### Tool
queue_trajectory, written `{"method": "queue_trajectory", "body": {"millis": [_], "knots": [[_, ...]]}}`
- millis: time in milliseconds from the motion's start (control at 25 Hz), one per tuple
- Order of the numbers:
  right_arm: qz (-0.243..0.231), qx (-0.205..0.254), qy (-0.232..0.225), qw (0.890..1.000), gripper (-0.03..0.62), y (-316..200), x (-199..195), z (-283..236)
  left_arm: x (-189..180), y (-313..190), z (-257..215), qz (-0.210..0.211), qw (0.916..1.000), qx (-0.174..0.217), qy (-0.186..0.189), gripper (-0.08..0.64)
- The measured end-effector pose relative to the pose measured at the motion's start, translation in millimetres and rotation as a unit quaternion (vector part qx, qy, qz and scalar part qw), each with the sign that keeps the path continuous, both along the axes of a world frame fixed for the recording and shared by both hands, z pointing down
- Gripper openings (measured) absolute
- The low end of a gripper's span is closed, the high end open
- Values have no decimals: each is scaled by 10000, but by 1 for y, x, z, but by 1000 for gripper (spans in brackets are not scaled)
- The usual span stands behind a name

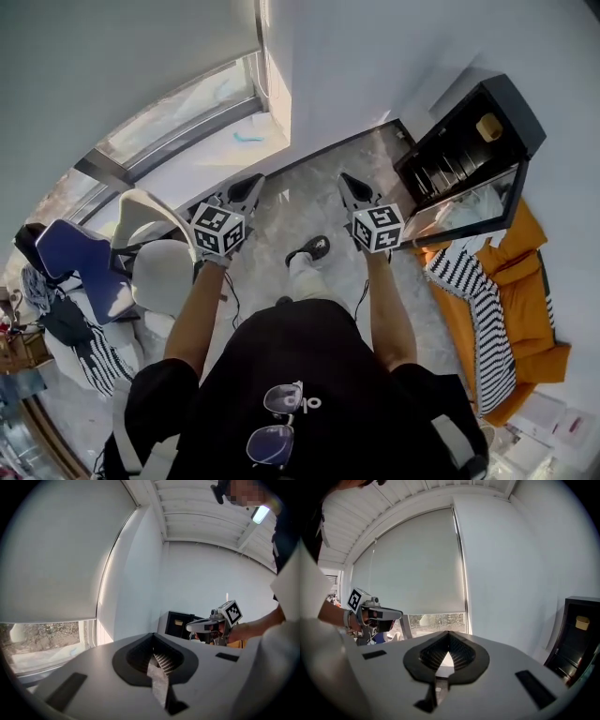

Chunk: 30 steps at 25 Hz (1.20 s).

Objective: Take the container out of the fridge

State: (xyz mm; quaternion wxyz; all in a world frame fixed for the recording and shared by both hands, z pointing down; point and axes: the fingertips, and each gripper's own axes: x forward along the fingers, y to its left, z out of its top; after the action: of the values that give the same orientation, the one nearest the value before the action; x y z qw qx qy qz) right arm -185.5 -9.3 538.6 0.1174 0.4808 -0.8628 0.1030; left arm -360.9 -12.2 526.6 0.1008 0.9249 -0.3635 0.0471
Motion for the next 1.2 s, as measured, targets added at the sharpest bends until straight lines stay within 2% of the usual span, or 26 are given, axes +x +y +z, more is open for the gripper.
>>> {"method": "queue_trajectory", "body": {"millis": [200, 560, 760, 960, 1200], "knots": [[245, -56, -52, 9997, 8, -57, 36, 2, 44, -71, -6, 342, 9993, -5, -114, 8], [876, -44, -102, 9961, 8, -172, 126, -11, 143, -204, -25, 1047, 9943, 83, -188, 8], [1272, 11, -88, 9918, 8, -207, 180, -16, 202, -251, -27, 1444, 9893, 129, -156, 8], [1888, 14, -93, 9820, 8, -207, 237, -19, 268, -267, -22, 2094, 9777, 61, -173, 8], [2703, 24, -117, 9627, 8, -196, 317, -20, 368, -280, -24, 2974, 9545, 102, -185, 8]]}}
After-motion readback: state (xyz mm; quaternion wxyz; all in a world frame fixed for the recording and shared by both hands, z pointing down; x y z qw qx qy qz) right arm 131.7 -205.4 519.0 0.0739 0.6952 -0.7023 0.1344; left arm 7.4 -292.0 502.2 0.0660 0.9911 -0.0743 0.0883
